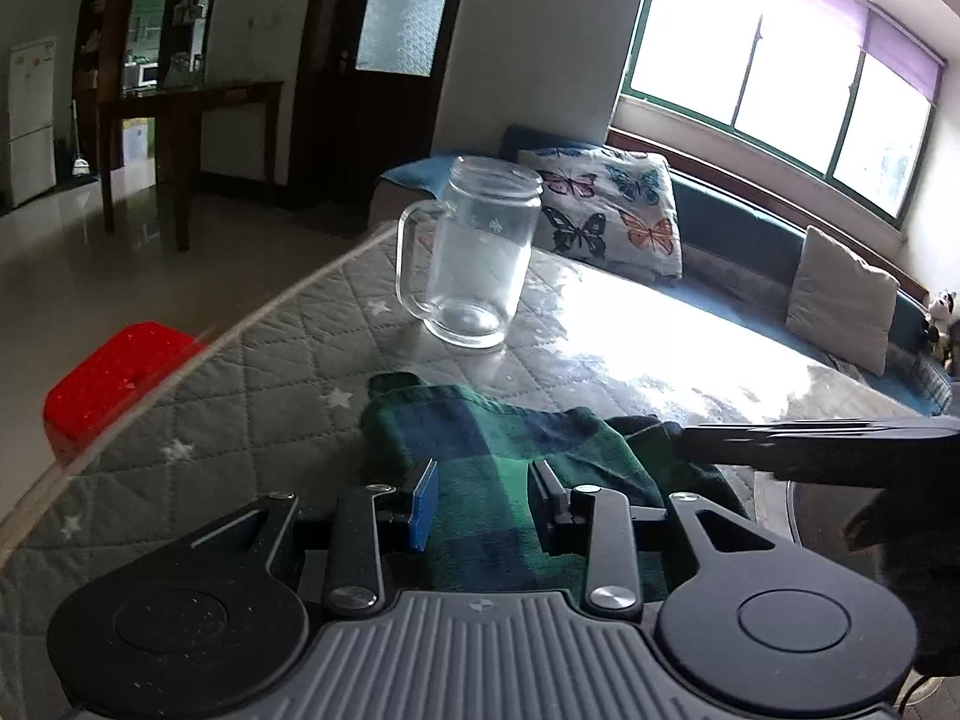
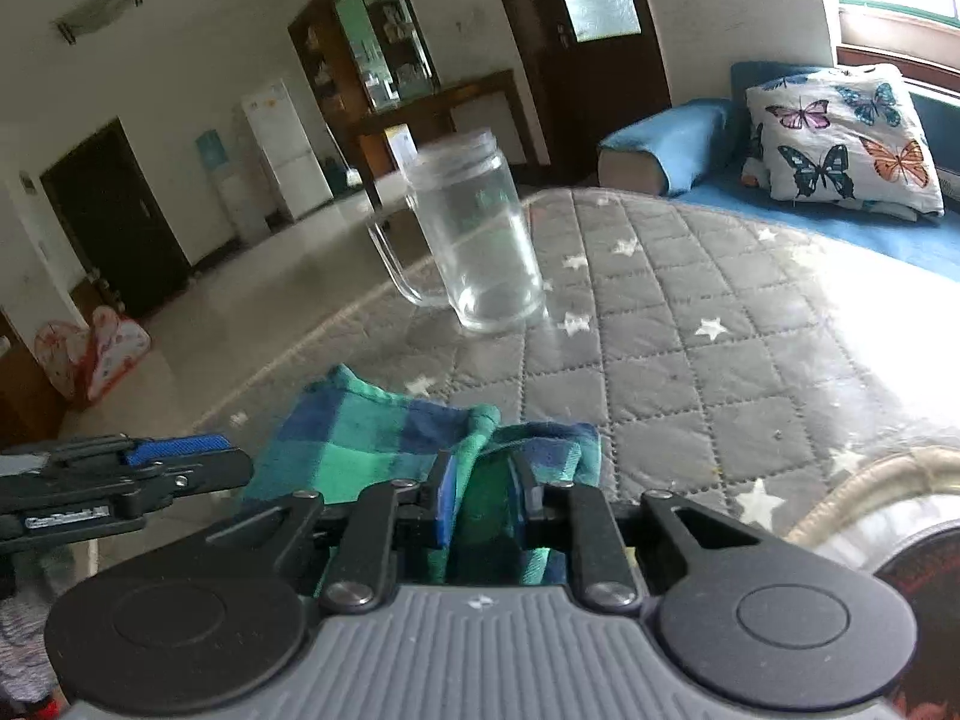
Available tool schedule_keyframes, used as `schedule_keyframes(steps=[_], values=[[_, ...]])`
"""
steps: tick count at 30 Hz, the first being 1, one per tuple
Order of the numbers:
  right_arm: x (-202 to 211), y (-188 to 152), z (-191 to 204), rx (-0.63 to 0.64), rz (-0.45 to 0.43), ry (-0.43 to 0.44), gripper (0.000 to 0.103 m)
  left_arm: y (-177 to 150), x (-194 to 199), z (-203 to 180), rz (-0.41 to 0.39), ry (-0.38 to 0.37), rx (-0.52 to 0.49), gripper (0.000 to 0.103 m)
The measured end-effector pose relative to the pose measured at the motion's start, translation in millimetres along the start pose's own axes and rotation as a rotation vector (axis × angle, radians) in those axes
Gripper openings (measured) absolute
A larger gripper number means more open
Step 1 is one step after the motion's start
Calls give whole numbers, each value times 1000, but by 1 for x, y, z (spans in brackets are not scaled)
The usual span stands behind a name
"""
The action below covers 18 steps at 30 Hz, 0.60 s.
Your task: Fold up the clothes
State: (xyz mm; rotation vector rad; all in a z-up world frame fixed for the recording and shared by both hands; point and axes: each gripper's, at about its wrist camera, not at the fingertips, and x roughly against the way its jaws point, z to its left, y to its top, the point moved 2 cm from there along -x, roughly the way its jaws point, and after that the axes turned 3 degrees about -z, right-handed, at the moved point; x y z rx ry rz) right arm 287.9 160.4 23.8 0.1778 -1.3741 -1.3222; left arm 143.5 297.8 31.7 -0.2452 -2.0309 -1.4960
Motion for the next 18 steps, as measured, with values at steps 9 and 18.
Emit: schedule_keyframes(steps=[9,18], values=[[-9,-8,-19,-42,45,-30,12,-11,-11,-7,31,-29,-18,36],[39,-29,18,79,66,47,13,-27,5,-29,37,-80,-58,38]])
